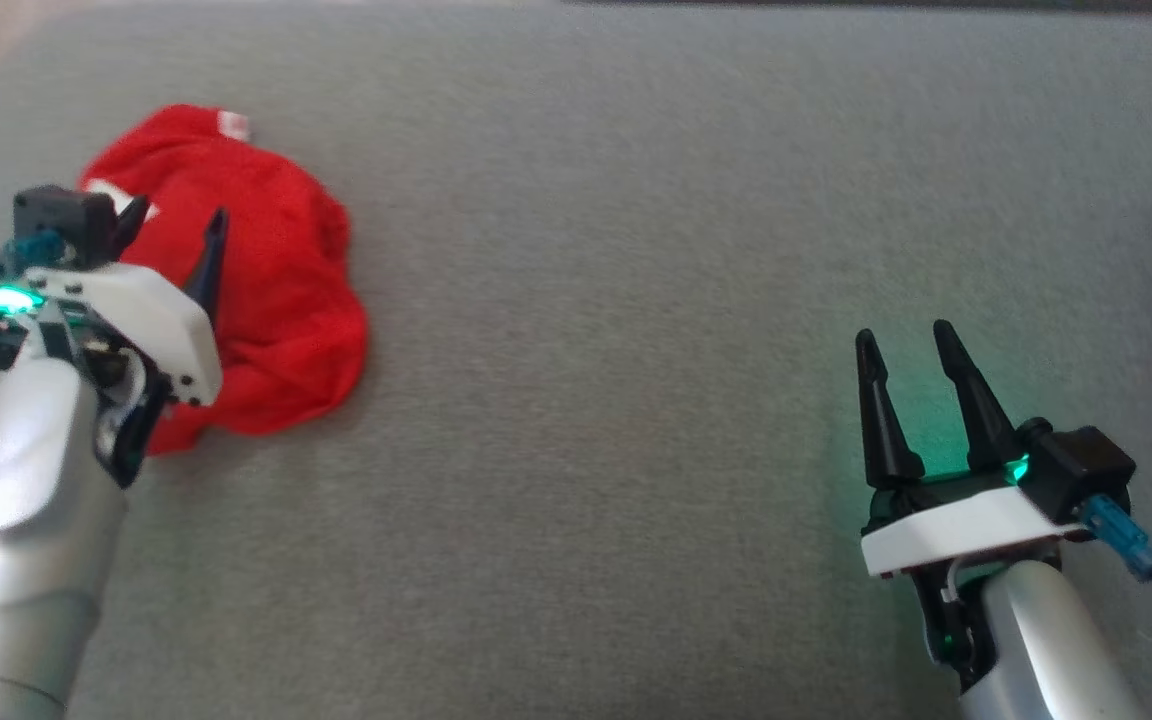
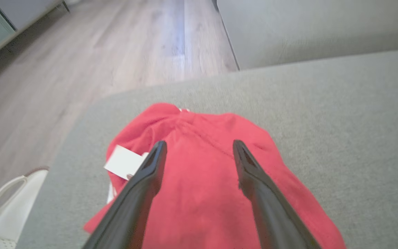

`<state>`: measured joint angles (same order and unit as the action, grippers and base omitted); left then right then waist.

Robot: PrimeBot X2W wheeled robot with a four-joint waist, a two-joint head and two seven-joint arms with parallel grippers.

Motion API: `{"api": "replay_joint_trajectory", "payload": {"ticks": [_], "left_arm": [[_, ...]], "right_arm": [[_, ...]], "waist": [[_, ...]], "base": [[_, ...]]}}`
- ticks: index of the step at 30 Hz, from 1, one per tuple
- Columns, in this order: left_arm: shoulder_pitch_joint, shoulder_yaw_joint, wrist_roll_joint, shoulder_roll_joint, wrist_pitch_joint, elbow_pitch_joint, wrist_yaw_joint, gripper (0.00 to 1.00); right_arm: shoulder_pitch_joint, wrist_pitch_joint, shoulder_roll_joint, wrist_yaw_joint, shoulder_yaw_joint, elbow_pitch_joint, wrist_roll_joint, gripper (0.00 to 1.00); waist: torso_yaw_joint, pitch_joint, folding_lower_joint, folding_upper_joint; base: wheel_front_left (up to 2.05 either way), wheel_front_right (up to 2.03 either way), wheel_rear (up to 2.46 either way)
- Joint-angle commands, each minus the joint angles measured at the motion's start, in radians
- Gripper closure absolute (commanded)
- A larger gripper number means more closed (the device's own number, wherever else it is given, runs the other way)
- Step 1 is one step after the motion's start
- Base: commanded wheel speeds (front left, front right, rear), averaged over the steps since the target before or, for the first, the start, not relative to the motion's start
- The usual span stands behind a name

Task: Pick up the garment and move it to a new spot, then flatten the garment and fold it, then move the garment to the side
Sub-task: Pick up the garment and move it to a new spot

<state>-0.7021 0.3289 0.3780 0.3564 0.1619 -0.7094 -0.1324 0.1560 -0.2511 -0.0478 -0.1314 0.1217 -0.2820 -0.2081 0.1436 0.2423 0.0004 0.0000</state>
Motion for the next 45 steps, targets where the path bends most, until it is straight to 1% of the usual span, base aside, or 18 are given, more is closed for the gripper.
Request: {"api": "replay_joint_trajectory", "payload": {"ticks": [1, 5, 7, 12, 13, 14, 17, 23, 26, 29, 31, 37, 40, 44, 45], "left_arm": [[-0.046, -0.020, 0.013, 0.058, 0.014, 0.013, 0.002, 0.00], [-0.096, 0.040, 0.089, 0.109, 0.108, -0.063, 0.002, 0.00], [-0.113, 0.057, 0.113, 0.128, 0.128, -0.093, 0.002, 0.00], [-0.126, 0.116, 0.184, 0.140, 0.163, -0.131, 0.002, 0.00], [-0.125, 0.143, 0.197, 0.141, 0.169, -0.122, 0.002, 0.40], [-0.126, 0.158, 0.215, 0.147, 0.159, -0.111, 0.002, 1.00], [-0.140, 0.183, 0.247, 0.168, 0.093, -0.086, 0.002, 1.00], [-0.175, 0.241, 0.263, 0.205, -0.119, 0.009, 0.002, 1.00], [-0.187, 0.266, 0.271, 0.219, -0.205, 0.070, 0.002, 1.00], [-0.195, 0.276, 0.279, 0.224, -0.265, 0.127, 0.002, 1.00], [-0.199, 0.275, 0.281, 0.218, -0.293, 0.177, 0.002, 1.00], [-0.191, 0.302, 0.279, 0.187, -0.267, 0.295, 0.017, 1.00], [-0.196, 0.320, 0.280, 0.163, -0.235, 0.348, 0.030, 1.00], [-0.217, 0.342, 0.275, 0.121, -0.198, 0.387, 0.053, 1.00], [-0.217, 0.342, 0.275, 0.121, -0.198, 0.387, 0.053, 1.00]], "right_arm": [[0.028, -0.011, -0.002, 0.001, 0.021, 0.035, 0.005, 0.00], [0.036, -0.011, -0.002, 0.001, 0.014, 0.042, 0.002, 0.00], [0.038, -0.011, -0.002, 0.001, 0.012, 0.044, 0.003, 0.00], [0.039, -0.011, -0.002, 0.001, 0.002, 0.047, 0.004, 0.00], [0.039, -0.011, -0.002, 0.001, 0.001, 0.048, 0.004, 0.00], [0.039, -0.011, -0.002, 0.001, 0.001, 0.048, 0.004, 0.00], [0.039, -0.011, -0.002, 0.001, -0.001, 0.044, 0.003, 0.00], [0.033, -0.011, -0.002, 0.001, 0.005, 0.030, -0.007, 0.00], [0.026, -0.011, -0.002, 0.001, 0.008, 0.023, -0.016, 0.00], [0.021, -0.011, -0.002, 0.001, 0.012, 0.018, -0.026, 0.00], [0.019, -0.011, -0.002, 0.001, 0.017, 0.014, -0.036, 0.00], [0.022, -0.011, -0.002, 0.001, 0.027, 0.017, -0.052, 0.00], [0.031, -0.011, -0.002, 0.001, 0.034, 0.023, -0.062, 0.00], [0.051, -0.011, -0.002, 0.001, 0.053, 0.034, -0.083, 0.00], [0.051, -0.011, -0.002, 0.001, 0.053, 0.034, -0.083, 0.00]], "waist": [[-0.051, 0.050, -0.0004, 0.0000], [-0.080, 0.076, -0.0004, 0.0000], [-0.090, 0.085, -0.0004, 0.0000], [-0.103, 0.094, -0.0004, 0.0000], [-0.104, 0.094, -0.0004, 0.0000], [-0.105, 0.093, -0.0004, 0.0000], [-0.106, 0.082, -0.0004, 0.0000], [-0.105, 0.035, -0.0004, 0.0000], [-0.104, 0.006, -0.0004, 0.0000], [-0.104, -0.020, -0.0004, 0.0000], [-0.110, -0.042, -0.0004, 0.0000], [-0.150, -0.055, -0.0004, 0.0000], [-0.186, -0.043, -0.0004, 0.0000], [-0.250, -0.017, -0.0004, 0.0000], [-0.250, -0.017, -0.0004, 0.0000]], "base": [[0.00, 0.00, 0.00], [0.00, 0.00, 0.00], [0.00, 0.00, 0.00], [0.00, 0.00, 0.00], [0.00, 0.00, 0.00], [0.00, 0.00, 0.00], [0.00, 0.00, 0.00], [0.00, 0.00, 0.00], [0.00, 0.00, 0.00], [0.00, 0.00, 0.00], [0.00, 0.00, 0.00], [0.00, 0.00, 0.00], [0.00, 0.00, 0.00], [0.00, 0.00, 0.00], [0.00, 0.00, 0.00]]}}
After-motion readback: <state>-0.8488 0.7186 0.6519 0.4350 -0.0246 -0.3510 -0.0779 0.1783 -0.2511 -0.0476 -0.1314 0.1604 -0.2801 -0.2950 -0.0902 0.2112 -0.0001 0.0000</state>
